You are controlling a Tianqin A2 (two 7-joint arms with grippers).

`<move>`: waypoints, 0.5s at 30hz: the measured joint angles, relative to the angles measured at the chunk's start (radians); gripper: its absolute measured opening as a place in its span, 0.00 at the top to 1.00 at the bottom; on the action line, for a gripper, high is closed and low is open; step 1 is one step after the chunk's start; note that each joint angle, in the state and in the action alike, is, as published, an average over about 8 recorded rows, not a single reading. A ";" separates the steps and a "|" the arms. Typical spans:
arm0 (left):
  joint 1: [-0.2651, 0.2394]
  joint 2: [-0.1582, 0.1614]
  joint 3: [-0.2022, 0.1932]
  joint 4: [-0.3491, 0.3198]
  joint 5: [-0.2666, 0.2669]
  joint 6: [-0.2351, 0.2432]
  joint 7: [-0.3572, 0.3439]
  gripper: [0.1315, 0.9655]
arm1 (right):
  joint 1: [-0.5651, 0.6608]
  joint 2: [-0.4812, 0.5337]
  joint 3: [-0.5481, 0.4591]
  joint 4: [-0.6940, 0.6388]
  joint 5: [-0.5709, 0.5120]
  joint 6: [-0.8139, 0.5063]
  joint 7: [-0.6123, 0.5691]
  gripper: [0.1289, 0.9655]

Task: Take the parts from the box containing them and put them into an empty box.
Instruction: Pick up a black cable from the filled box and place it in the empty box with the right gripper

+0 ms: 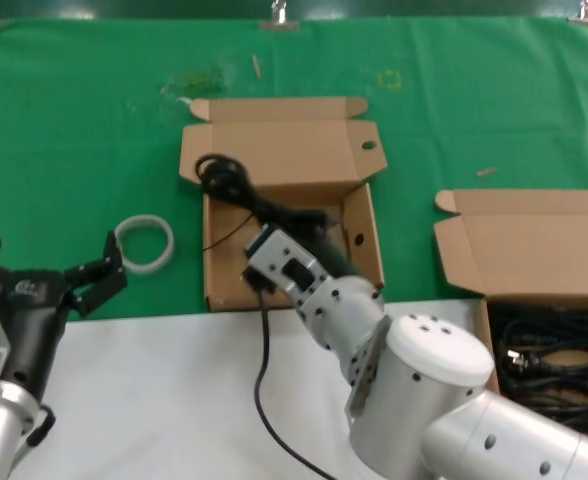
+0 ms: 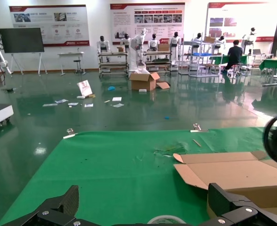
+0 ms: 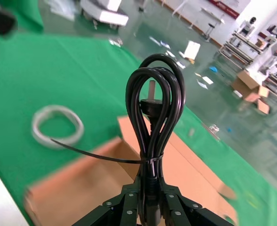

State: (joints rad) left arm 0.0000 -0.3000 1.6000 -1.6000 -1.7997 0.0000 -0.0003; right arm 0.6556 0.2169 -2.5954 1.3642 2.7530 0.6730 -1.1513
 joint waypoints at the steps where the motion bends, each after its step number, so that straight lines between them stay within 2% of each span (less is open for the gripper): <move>1: 0.000 0.000 0.000 0.000 0.000 0.000 0.000 0.00 | 0.007 0.001 -0.014 -0.001 0.000 -0.003 0.021 0.92; 5: 0.000 0.000 0.000 0.000 0.000 0.000 0.000 0.00 | 0.023 0.002 -0.046 -0.002 0.000 -0.012 0.071 0.92; 15: 0.000 0.000 0.000 0.000 0.000 0.000 0.000 0.00 | 0.025 0.002 -0.050 -0.003 0.000 -0.013 0.076 0.92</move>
State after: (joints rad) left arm 0.0000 -0.3000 1.6000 -1.6000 -1.7997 0.0000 -0.0003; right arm 0.6804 0.2191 -2.6451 1.3616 2.7530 0.6599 -1.0750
